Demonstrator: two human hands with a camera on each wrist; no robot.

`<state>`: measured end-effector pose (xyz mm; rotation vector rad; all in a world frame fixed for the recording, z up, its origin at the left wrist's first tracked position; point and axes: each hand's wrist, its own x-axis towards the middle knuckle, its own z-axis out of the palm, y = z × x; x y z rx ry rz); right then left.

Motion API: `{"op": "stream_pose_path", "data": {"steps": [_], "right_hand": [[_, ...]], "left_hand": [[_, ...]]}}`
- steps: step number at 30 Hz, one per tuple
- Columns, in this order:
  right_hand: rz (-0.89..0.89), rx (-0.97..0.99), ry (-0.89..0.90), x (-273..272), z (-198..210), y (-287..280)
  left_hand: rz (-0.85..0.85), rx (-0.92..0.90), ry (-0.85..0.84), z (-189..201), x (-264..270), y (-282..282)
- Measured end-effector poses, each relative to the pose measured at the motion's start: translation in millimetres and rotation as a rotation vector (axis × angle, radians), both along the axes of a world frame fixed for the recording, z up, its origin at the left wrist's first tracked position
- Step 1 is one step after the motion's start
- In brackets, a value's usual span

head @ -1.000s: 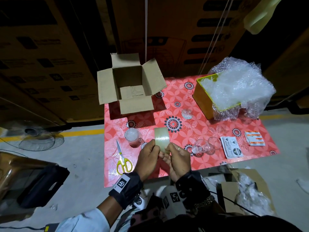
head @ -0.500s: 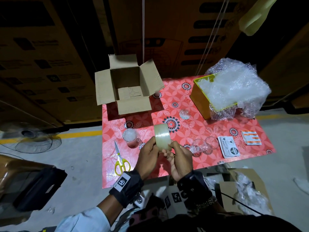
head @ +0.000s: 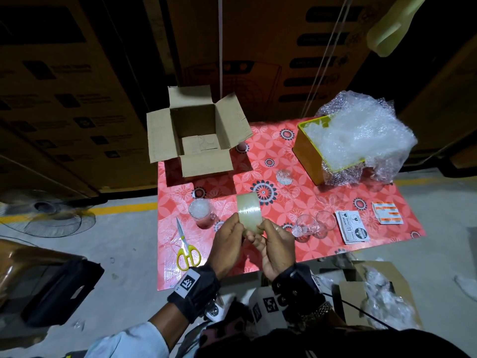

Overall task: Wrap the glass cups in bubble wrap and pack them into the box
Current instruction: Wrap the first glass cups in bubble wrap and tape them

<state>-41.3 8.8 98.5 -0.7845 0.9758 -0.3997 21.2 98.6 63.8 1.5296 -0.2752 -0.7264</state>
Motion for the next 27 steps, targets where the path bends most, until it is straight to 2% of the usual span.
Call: {"op": "stream_pose_path", "data": {"steps": [9,15,21,27], "right_hand": [[-0.016,0.025,-0.042,-3.4,-2.6,1.6],[-0.004,0.009,-0.059,-5.7,-0.5,2.1],[0.009,0.009,-0.105,-10.2,-7.7,1.9],[-0.005,0.065,-0.191,-12.4,-8.2,-5.2]], "left_hand": [[0.033,-0.09,0.061,8.2,-2.7,3.0],[0.012,-0.007,0.005,2.6,-3.3,4.9],[-0.002,-0.051,0.011,8.7,-5.2,6.2],[0.163,-0.057,0.092,6.0,3.0,10.5]]}}
